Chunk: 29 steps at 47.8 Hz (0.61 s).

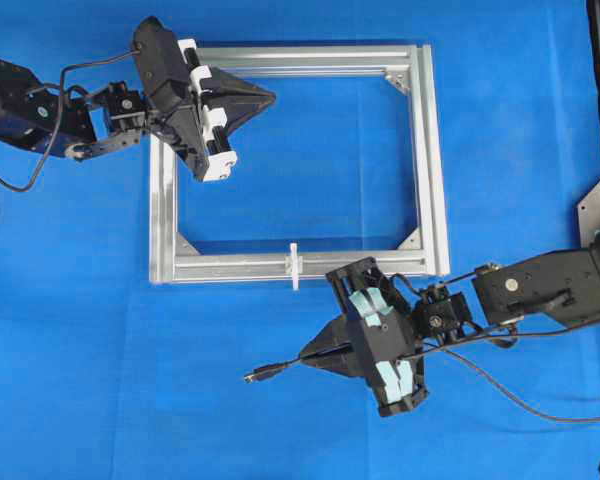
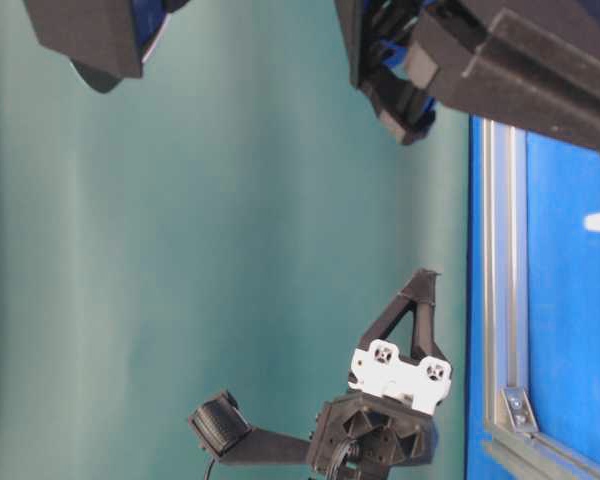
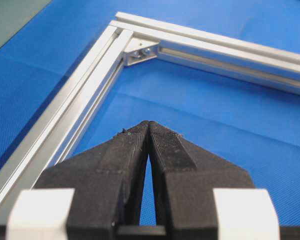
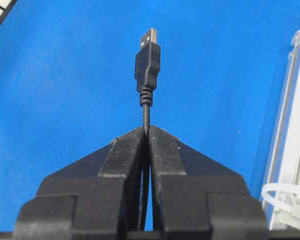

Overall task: Insert the wire through the string loop located in the center.
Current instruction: 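Lift the gripped cable with the right gripper, then carry the cable plug toward the white zip-tie loop on the frame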

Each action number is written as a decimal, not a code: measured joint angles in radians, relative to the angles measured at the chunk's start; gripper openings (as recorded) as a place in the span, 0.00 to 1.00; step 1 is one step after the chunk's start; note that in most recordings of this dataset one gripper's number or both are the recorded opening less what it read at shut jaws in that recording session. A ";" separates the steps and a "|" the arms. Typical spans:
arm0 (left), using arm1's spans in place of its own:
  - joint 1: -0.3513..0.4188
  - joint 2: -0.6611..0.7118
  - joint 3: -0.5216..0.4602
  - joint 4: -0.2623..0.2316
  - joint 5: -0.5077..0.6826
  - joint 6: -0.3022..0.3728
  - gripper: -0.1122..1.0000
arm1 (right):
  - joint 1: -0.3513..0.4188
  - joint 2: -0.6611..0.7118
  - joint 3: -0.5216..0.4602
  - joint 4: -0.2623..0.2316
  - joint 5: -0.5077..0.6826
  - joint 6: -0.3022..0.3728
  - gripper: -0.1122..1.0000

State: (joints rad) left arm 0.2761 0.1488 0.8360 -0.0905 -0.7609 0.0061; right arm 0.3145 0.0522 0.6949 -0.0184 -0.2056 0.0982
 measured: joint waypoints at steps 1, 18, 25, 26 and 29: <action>0.000 0.000 0.000 0.002 0.000 0.000 0.10 | 0.000 -0.002 -0.002 0.000 0.002 0.000 0.08; 0.000 0.000 0.002 0.002 0.002 0.000 0.10 | 0.000 0.000 0.000 0.000 0.003 0.000 0.08; 0.000 0.000 0.000 0.002 0.000 -0.002 0.10 | 0.000 -0.002 0.003 0.000 0.005 0.000 0.08; -0.002 0.000 0.000 0.002 0.000 0.000 0.10 | 0.000 0.000 0.005 0.000 0.005 0.000 0.08; 0.000 0.000 0.000 0.002 0.000 0.000 0.10 | 0.000 -0.003 0.014 0.000 0.005 0.000 0.08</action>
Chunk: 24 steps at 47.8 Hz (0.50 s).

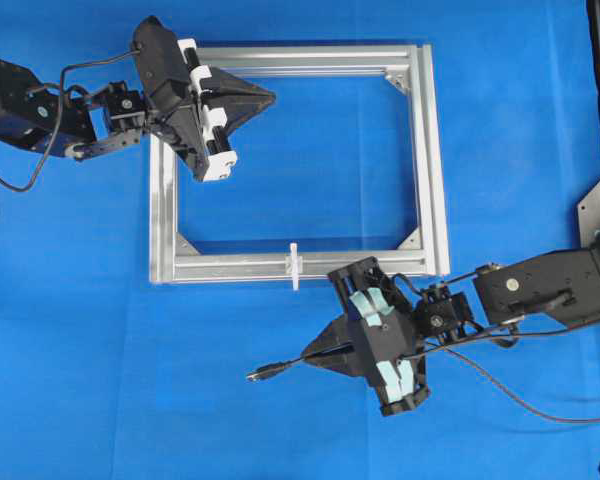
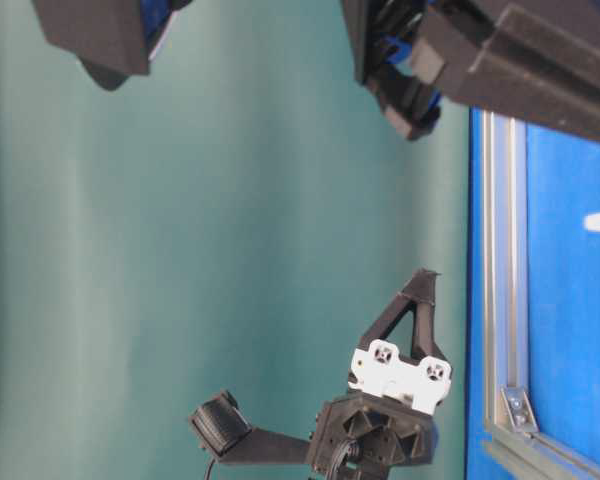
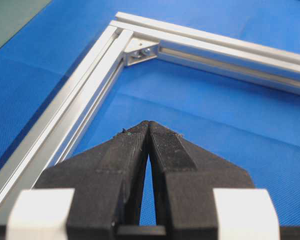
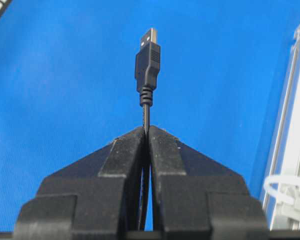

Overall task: Insert the wire through the string loop located in the center.
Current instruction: 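Carry the cable plug toward the white zip-tie loop on the frame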

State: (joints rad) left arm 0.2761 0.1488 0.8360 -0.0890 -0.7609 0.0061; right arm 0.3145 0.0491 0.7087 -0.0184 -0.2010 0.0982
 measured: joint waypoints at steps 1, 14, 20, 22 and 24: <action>0.000 0.000 0.000 0.000 0.000 0.000 0.10 | 0.000 -0.002 0.005 0.000 0.000 0.000 0.08; 0.000 0.000 0.000 0.000 0.000 0.000 0.10 | 0.000 -0.066 0.089 0.008 -0.002 0.003 0.08; 0.000 0.000 0.000 0.000 0.000 0.000 0.10 | 0.000 -0.103 0.140 0.014 -0.002 0.003 0.08; 0.000 0.000 0.000 0.000 0.002 0.000 0.10 | 0.000 -0.118 0.158 0.017 -0.002 0.003 0.08; 0.000 -0.002 0.000 0.000 0.000 -0.002 0.10 | 0.000 -0.132 0.175 0.020 0.000 0.003 0.08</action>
State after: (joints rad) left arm 0.2761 0.1473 0.8360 -0.0890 -0.7609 0.0046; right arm 0.3145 -0.0828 0.8836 0.0015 -0.2010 0.1012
